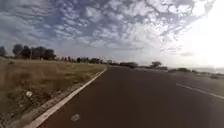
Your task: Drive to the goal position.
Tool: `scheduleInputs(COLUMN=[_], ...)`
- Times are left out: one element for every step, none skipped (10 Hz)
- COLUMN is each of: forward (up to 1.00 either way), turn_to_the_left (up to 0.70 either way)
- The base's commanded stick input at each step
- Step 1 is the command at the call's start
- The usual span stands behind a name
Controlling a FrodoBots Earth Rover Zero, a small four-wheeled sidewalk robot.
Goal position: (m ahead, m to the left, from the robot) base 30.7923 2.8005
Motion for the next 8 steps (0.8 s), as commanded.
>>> scheduleInputs(forward=[0.45,0.45,0.45,0.45,0.45,0.45,0.45,0.45], turn_to_the_left=[0.00,0.00,0.00,0.00,0.00,0.00,0.00,-0.27])
